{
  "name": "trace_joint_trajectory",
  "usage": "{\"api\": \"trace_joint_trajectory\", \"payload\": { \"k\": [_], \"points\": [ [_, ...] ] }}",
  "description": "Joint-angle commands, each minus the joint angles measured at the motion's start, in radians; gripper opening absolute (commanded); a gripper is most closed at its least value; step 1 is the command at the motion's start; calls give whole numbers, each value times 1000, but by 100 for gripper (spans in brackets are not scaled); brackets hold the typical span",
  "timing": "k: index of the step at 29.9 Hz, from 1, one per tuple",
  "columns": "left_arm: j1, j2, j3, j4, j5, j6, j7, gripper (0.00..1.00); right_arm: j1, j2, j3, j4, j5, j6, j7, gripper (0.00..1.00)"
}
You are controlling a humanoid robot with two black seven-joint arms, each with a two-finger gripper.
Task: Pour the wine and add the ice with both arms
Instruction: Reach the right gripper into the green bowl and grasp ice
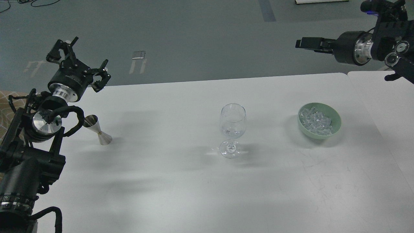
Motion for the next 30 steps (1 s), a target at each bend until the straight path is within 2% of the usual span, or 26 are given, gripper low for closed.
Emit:
{"api": "trace_joint_trajectory", "payload": {
  "k": [1, 3, 11, 14, 21, 30],
  "points": [
    [5, 1, 18, 0, 1, -4, 1, 98, 19, -17, -112, 52, -38, 6, 0, 84],
    [10, 1, 39, 0, 1, -8, 0, 99, 14, -19, -131, 64, -65, 6, 0, 94],
    [17, 1, 50, -1, 1, -34, 1, 98, -24, -60, -142, 71, -127, 6, -3, 96],
    [17, -10, 50, -1, 1, -34, 1, 98, -61, -75, -142, 97, -128, 6, -11, 90],
    [28, -13, 50, 0, 1, -33, 0, 98, -127, -94, -140, 127, -128, 0, -11, 83],
    [43, -17, 52, 0, 1, -34, -10, 98, -162, -94, -139, 155, -128, 0, -9, 79]
  ]
}}
